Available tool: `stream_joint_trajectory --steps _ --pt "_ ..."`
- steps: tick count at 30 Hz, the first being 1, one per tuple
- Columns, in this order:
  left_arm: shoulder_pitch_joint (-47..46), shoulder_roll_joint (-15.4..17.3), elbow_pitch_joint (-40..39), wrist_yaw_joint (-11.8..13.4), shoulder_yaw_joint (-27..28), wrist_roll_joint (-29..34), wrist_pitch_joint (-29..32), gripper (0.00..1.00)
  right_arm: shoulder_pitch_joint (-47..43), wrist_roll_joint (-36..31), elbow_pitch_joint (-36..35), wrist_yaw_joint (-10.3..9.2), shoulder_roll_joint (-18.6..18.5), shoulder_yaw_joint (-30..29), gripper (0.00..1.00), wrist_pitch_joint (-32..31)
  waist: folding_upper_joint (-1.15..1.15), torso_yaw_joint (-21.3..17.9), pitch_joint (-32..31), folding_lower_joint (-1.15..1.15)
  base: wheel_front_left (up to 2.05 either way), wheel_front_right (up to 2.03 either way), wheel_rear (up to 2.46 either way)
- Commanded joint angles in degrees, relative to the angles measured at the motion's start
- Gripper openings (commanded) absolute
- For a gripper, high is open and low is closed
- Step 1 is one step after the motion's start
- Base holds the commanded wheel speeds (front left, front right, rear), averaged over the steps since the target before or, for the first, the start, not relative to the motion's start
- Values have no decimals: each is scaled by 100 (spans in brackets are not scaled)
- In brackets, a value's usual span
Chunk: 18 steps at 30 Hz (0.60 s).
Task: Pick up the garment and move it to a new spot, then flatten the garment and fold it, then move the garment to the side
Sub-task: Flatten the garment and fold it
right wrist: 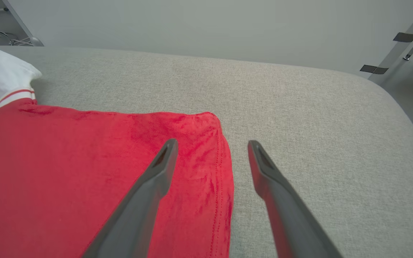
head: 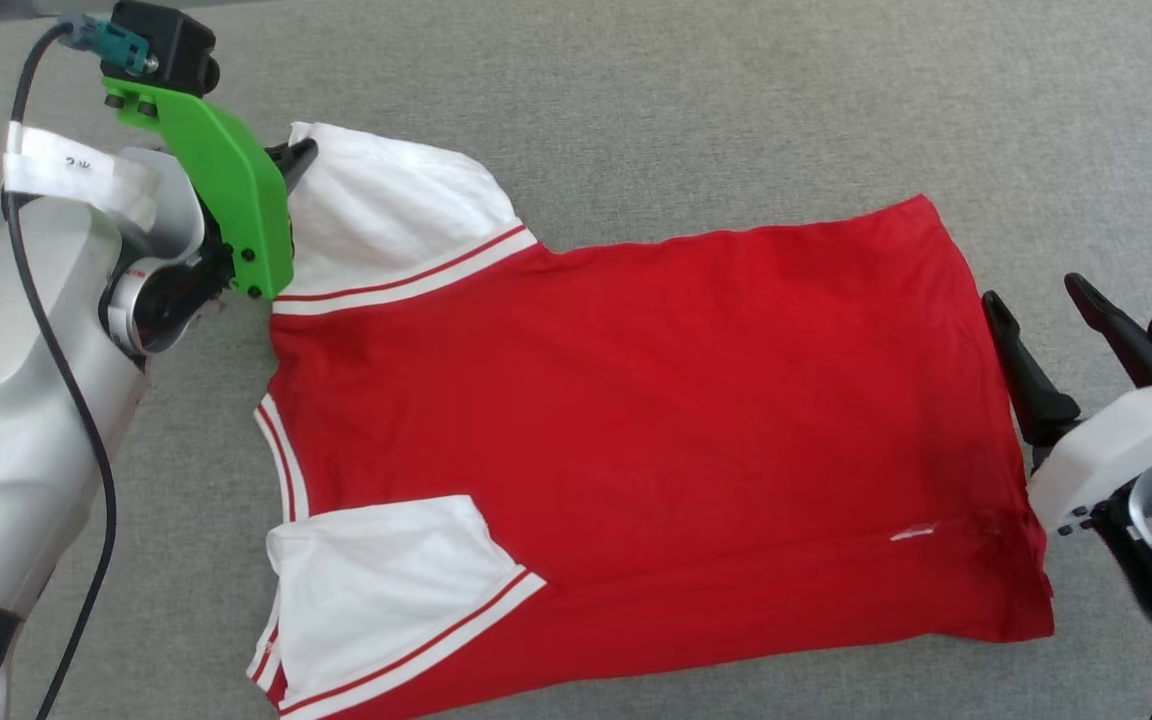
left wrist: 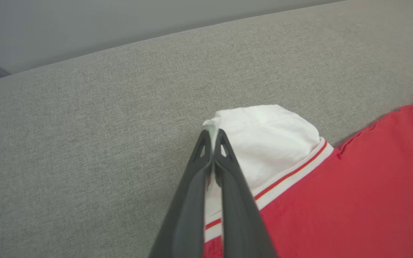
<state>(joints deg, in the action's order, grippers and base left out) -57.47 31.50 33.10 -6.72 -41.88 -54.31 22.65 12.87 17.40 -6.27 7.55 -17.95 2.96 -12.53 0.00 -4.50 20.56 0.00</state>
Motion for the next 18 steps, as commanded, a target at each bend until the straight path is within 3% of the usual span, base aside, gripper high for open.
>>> stream_joint_trajectory --steps 1,10,18 --pt "184 92 -247 79 54 -78 -63 0 194 107 45 -6 -151 27 100 -295 0 236 -121 0 0 0 0" --pt "1020 491 -2192 743 110 -73 -157 0 1275 510 654 -6 -902 329 100 -2362 0 635 201 0 0 0 0" --pt "1416 677 -3339 1125 76 83 -259 0 2206 600 1392 -6 -1307 843 100 -3147 0 947 418 0 0 0 0"
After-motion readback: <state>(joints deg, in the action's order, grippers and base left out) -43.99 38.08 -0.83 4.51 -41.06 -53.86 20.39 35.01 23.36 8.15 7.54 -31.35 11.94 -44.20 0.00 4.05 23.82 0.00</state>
